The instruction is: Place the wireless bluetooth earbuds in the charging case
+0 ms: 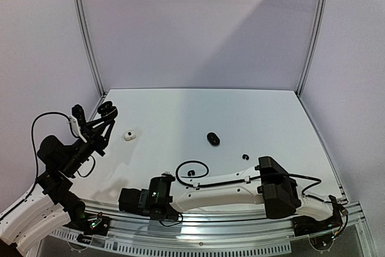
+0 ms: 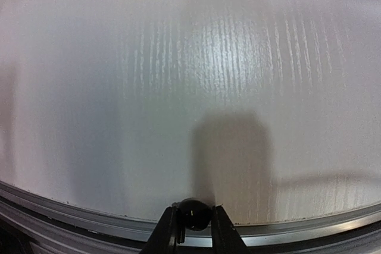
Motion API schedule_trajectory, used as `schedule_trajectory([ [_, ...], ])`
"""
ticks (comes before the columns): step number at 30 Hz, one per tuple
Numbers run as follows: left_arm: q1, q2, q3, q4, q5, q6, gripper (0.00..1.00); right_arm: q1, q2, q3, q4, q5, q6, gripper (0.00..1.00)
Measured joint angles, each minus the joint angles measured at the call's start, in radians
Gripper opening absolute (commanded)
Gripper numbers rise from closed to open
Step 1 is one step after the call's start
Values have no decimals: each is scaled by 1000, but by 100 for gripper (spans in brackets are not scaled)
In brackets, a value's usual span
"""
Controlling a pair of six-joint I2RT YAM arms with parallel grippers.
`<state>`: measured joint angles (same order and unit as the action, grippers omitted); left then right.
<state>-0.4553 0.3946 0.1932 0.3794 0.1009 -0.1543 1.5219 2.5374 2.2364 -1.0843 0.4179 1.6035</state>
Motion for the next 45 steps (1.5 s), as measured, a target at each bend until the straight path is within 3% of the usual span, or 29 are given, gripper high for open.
schedule_trajectory([
  [8, 2, 0, 0, 0, 0, 0, 0, -26, -1, -17, 42, 40, -49, 16],
  [22, 2, 0, 0, 0, -3, 0, 0, -57, -89, -202, 103, 82, -198, 28],
  [37, 2, -2, 0, 0, -4, 0, 0, -70, -124, -229, 79, 72, -306, 39],
  [45, 2, -2, 0, 0, -5, 0, 0, -92, -127, -141, 50, 76, -276, 42],
])
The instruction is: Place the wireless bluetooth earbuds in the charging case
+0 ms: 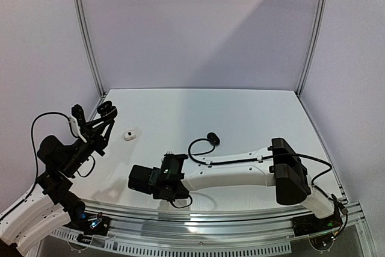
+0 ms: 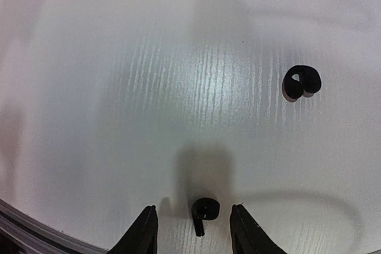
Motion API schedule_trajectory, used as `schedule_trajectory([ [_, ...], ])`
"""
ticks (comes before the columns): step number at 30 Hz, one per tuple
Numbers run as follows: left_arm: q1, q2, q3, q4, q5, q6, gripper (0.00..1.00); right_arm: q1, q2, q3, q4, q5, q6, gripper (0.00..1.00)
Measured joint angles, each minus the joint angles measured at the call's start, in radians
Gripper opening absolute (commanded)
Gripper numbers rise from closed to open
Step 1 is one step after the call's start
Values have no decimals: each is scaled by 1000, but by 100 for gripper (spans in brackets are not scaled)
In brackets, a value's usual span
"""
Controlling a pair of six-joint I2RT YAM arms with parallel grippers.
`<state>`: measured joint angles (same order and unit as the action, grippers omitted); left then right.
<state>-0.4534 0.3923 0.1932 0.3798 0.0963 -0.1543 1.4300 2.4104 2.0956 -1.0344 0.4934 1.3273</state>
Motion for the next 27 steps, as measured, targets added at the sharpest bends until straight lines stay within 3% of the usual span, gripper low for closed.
schedule_trajectory([
  [19, 0, 0, 0, 0, 0, -1, 0, -19, 90, 66, -24, -76, -19, 21],
  [27, 0, 0, 0, 1, 0, -1, 0, -19, 92, 72, -44, -79, -16, 21],
])
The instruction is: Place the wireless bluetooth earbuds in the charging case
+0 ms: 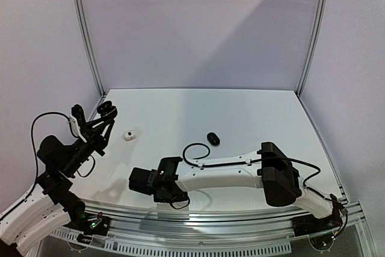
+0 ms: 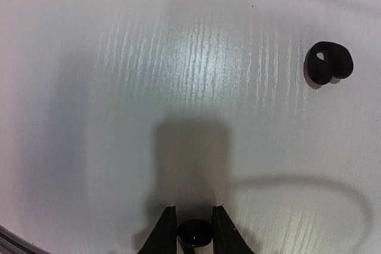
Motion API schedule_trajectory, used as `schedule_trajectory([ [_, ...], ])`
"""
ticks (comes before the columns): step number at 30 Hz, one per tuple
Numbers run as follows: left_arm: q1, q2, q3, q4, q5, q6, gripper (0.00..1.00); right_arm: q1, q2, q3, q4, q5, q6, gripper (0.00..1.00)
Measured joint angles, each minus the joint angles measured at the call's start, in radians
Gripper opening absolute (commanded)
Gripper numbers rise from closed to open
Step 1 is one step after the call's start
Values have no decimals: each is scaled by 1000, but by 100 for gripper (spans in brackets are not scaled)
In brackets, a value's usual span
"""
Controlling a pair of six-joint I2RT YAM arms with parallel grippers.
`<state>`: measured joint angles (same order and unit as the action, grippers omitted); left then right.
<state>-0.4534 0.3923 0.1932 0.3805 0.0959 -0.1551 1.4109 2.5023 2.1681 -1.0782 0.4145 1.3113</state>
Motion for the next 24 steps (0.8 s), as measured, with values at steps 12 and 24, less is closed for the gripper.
schedule_trajectory([
  [12, 0, 0, 0, 0, 0, -5, 0, 0, 0, 4, -54, -2, -5, 27],
  [24, 0, 0, 0, 1, 0, -7, 0, 0, 0, 5, -48, -11, -21, 20],
])
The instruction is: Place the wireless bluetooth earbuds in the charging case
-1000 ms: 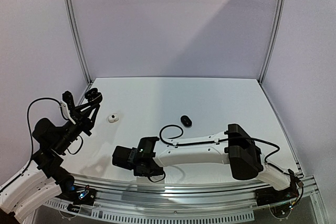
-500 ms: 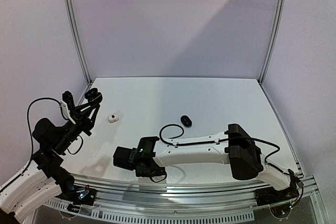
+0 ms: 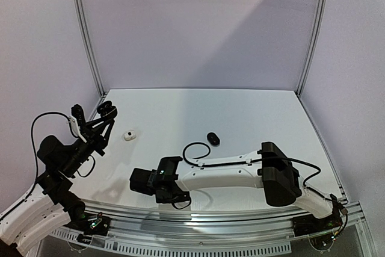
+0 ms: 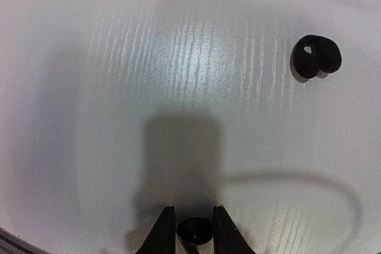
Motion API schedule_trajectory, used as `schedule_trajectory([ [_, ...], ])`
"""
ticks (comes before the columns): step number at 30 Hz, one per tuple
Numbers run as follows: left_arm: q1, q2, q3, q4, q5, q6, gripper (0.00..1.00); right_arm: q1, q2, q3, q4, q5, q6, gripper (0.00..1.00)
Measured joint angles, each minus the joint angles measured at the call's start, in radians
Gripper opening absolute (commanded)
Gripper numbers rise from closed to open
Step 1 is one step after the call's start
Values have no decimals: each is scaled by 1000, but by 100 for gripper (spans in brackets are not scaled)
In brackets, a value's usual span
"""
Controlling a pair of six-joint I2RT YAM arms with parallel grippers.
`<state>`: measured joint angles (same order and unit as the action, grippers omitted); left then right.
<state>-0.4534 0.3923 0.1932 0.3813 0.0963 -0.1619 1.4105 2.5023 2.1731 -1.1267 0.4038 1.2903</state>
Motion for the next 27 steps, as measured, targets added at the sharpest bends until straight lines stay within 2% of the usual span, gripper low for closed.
schedule_trajectory([
  [18, 0, 0, -6, 2, 1, -2, 0, -1, -5, -6, 16, -7, -13, 3],
  [27, 0, 0, -8, 3, 5, -6, 0, -1, -126, -106, 117, 153, -77, 0],
])
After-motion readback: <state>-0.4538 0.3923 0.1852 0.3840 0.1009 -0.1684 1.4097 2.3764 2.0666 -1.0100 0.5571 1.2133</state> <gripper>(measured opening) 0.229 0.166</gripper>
